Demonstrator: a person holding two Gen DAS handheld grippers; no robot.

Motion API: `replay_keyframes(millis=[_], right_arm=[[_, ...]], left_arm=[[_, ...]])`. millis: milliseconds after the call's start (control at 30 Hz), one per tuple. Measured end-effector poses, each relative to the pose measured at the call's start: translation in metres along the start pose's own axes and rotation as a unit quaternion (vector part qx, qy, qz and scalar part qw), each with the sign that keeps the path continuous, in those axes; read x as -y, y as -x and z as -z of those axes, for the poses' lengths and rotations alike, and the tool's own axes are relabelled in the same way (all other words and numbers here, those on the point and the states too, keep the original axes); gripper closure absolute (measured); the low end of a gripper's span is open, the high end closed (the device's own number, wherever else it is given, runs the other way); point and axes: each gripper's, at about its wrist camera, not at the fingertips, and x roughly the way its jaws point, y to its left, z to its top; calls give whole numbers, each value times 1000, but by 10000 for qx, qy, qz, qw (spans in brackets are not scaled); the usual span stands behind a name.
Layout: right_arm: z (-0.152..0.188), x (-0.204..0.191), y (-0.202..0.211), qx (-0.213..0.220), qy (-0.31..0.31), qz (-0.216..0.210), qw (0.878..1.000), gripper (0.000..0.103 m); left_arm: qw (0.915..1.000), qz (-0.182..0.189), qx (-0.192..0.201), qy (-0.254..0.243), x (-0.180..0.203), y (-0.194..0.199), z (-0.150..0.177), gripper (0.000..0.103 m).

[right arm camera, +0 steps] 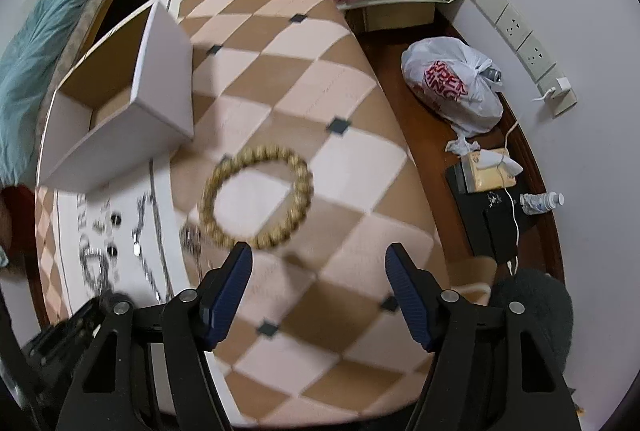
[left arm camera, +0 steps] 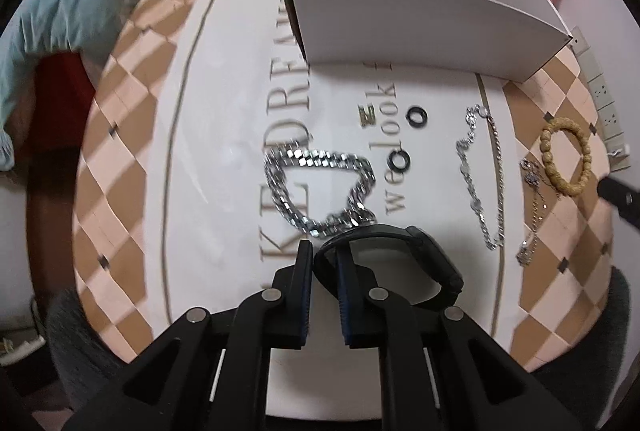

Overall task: Organize jewelry
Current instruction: 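Grasp the black watch band with the left tool while the right grasps the wooden bead bracelet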

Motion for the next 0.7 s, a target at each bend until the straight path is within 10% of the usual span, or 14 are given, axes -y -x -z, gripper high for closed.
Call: replay_keyframes(millis=[267, 367, 700], right_arm=[[-9, -24, -24, -15, 454, 431, 9980, 65], [-8, -31, -24, 58, 663, 486, 9966, 93], [29, -32, -15, -135, 1098, 328, 9933, 94]], left_arm=[[9998, -136, 69, -87, 10, 3, -6, 94], [9999, -116, 57, -77, 8, 2, -16, 94], [9998, -45, 119, -148, 12, 4, -4, 94]])
